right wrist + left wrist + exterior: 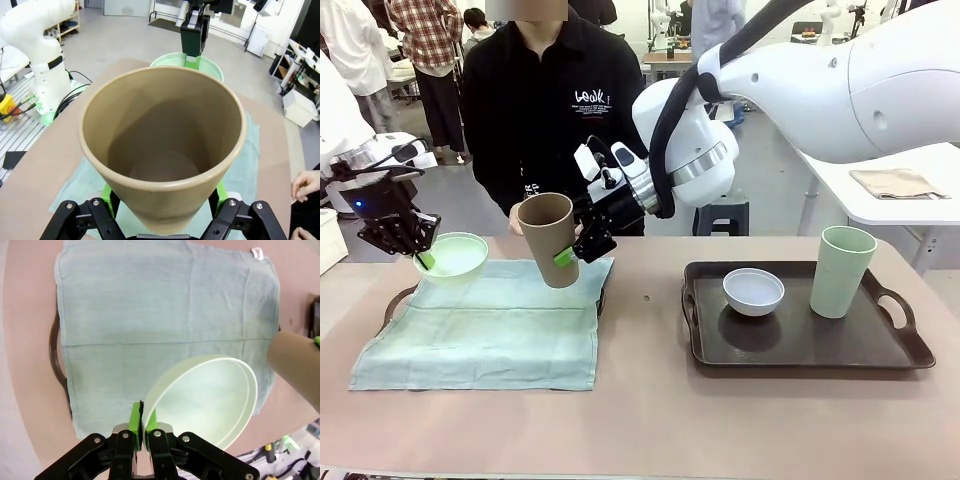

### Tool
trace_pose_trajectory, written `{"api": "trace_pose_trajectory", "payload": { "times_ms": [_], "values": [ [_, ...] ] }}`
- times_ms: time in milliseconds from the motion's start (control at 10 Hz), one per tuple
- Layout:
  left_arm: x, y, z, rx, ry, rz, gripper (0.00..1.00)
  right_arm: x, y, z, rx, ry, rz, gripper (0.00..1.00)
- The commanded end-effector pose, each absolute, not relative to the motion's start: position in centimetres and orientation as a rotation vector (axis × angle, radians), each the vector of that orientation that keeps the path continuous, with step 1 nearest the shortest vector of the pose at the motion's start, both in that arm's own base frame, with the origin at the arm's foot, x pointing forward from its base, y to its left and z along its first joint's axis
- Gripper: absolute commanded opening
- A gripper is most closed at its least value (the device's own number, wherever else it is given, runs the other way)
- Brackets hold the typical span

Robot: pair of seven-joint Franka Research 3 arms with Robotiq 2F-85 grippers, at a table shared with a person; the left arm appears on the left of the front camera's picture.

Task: Set up a tray with a mat and arrange the tableware.
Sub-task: Place the Picnic Bowl and Reusable plastic cup back onto the Handle tray in front of the human's position.

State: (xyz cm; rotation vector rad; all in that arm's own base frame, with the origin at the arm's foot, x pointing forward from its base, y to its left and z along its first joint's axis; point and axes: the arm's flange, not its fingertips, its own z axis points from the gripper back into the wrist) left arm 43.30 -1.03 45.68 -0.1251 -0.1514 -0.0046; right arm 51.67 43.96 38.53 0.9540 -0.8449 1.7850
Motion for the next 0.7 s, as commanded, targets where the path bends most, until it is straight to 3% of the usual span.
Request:
{"api": "trace_pose_trajectory", "payload": {
  "times_ms": [0, 200, 600],
  "values": [
    [43.4, -1.0, 45.4, -0.126, -0.146, -0.004, 0.04, 51.7, 44.0, 38.0, 0.958, -0.841, 1.786, 0.84],
    [43.5, -1.5, 44.3, -0.184, -0.178, -0.043, 0.04, 53.0, 46.4, 36.4, 0.931, -0.922, 1.859, 0.84],
    [45.3, -2.1, 41.1, -0.2, -0.14, -0.045, 0.04, 54.8, 49.6, 34.5, 0.957, -0.889, 1.913, 0.84]
  ]
}}
